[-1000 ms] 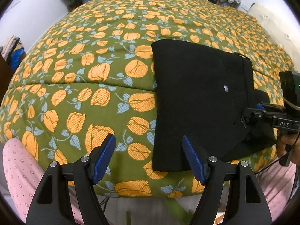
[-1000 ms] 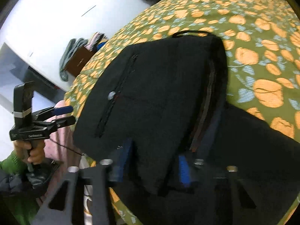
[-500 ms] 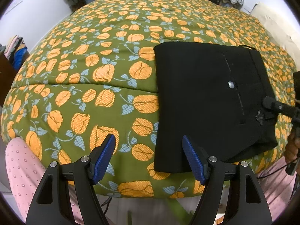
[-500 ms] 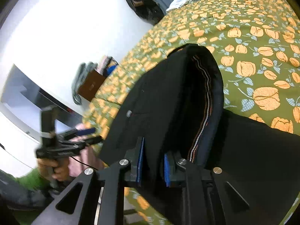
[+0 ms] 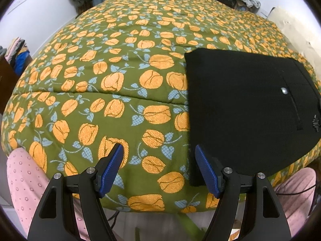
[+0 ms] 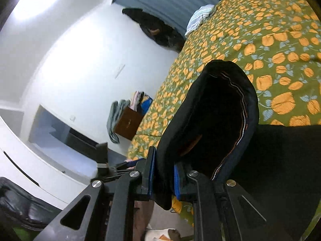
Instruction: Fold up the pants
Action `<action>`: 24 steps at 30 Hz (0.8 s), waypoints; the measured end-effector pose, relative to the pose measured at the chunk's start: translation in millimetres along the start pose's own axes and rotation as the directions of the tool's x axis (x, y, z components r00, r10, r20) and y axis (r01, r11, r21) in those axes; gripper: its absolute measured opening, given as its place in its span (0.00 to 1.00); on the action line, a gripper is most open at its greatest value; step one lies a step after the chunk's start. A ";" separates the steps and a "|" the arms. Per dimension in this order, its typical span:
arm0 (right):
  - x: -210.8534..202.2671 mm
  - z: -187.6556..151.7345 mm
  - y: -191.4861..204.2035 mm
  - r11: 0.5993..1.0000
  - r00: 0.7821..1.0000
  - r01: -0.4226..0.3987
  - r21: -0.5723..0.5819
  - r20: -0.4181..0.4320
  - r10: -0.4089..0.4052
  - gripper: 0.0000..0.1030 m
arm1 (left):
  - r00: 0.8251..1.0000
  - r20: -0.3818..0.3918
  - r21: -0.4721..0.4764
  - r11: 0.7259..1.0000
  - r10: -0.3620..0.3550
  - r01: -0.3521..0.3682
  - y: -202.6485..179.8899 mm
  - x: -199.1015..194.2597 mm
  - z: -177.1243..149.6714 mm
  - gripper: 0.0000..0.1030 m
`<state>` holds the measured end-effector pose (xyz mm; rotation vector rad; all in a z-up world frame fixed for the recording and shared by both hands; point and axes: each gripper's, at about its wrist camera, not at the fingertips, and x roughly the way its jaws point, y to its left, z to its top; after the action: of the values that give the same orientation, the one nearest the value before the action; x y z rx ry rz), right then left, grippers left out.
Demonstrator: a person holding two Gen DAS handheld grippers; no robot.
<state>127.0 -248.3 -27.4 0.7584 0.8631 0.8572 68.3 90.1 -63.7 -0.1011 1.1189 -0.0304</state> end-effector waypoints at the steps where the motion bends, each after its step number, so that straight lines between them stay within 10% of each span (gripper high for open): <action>1: -8.6 -2.1 -3.8 1.000 1.000 -0.005 0.017 0.015 0.005 0.16 | 1.000 0.005 0.003 1.000 -0.001 0.001 -0.3 -1.3 0.1 0.73; 21: -81.6 -48.3 -116.8 0.942 0.970 0.229 0.245 0.024 -0.242 0.16 | 1.000 0.026 0.090 0.996 -0.009 0.007 -26.5 -10.8 -6.8 0.73; 24: -82.1 -49.7 -117.1 0.907 0.931 0.362 0.214 -0.030 -0.364 0.39 | 1.000 0.003 0.102 0.995 -0.008 0.007 -32.8 -3.9 -6.2 0.73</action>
<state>89.9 -361.6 -120.6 0.7577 1.0601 0.4301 61.9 57.4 -59.7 -0.0139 1.1114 -0.0939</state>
